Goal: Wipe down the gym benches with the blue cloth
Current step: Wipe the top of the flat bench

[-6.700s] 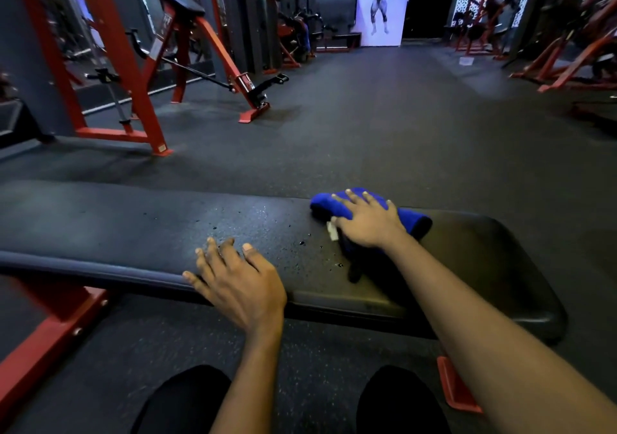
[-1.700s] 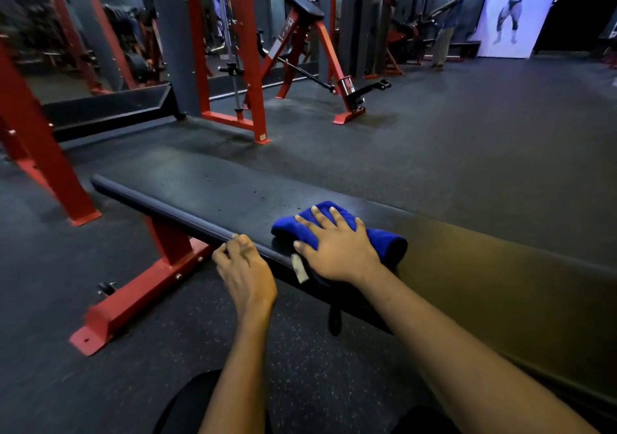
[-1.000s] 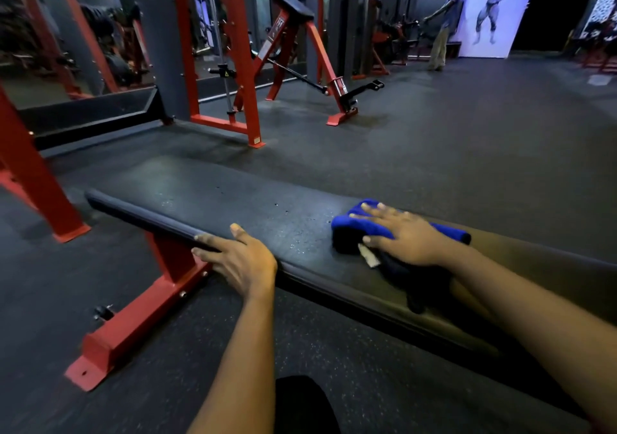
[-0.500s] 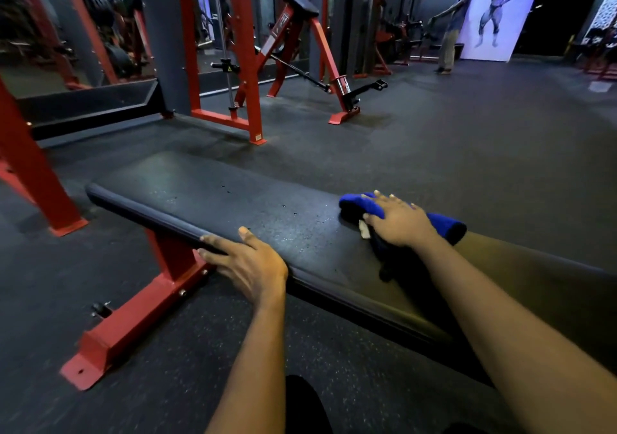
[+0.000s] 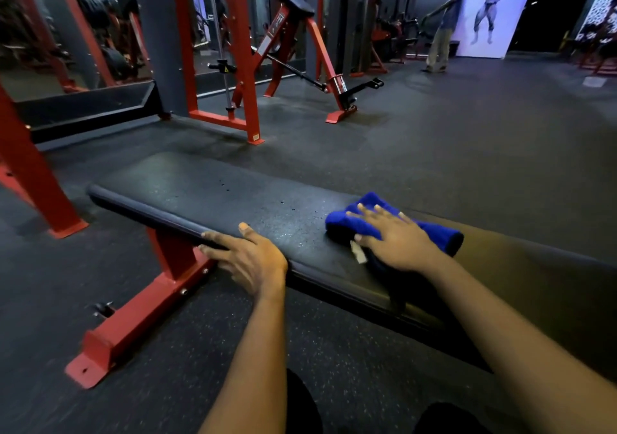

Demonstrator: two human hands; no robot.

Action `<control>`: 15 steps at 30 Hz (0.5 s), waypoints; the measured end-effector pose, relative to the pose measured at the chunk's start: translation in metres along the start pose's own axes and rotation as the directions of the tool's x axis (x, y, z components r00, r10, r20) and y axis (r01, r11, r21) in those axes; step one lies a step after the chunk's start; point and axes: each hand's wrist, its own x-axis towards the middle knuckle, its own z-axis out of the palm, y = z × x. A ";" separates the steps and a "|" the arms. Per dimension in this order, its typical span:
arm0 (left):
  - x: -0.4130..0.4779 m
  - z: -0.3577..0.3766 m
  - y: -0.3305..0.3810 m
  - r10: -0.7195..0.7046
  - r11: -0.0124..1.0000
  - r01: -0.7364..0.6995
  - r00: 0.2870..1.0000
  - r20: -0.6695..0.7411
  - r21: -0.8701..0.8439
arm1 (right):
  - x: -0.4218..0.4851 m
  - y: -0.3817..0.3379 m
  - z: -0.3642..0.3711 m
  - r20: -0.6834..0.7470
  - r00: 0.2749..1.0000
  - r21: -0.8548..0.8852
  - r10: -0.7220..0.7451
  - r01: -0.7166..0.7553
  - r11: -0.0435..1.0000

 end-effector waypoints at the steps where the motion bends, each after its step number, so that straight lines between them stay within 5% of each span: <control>1: 0.001 0.000 0.000 -0.006 1.000 0.006 1.000 0.007 0.010 | -0.016 -0.007 0.001 -0.006 0.999 0.001 -0.045 0.045 0.999; 6: 0.004 -0.013 0.008 -0.059 0.992 0.047 0.994 0.096 0.117 | -0.084 -0.032 0.011 -0.132 0.960 0.061 -0.245 0.255 0.965; 8: 0.006 -0.022 0.011 -0.080 0.982 0.060 0.991 0.110 0.176 | -0.090 -0.039 0.006 -0.186 0.971 0.310 -0.151 0.204 0.929; 10: 0.004 -0.030 0.016 0.032 0.979 -0.039 0.999 0.039 0.200 | -0.082 -0.044 -0.006 -0.283 0.958 0.719 0.052 0.176 0.672; 12: 0.002 -0.036 0.023 0.271 0.957 -0.270 0.963 0.001 0.103 | -0.069 -0.051 -0.026 -0.321 0.933 0.893 0.163 0.241 0.380; 15: -0.002 -0.039 0.046 0.591 0.800 -0.500 0.753 0.288 -0.332 | -0.051 -0.071 -0.049 -0.326 0.933 0.939 0.149 0.302 0.162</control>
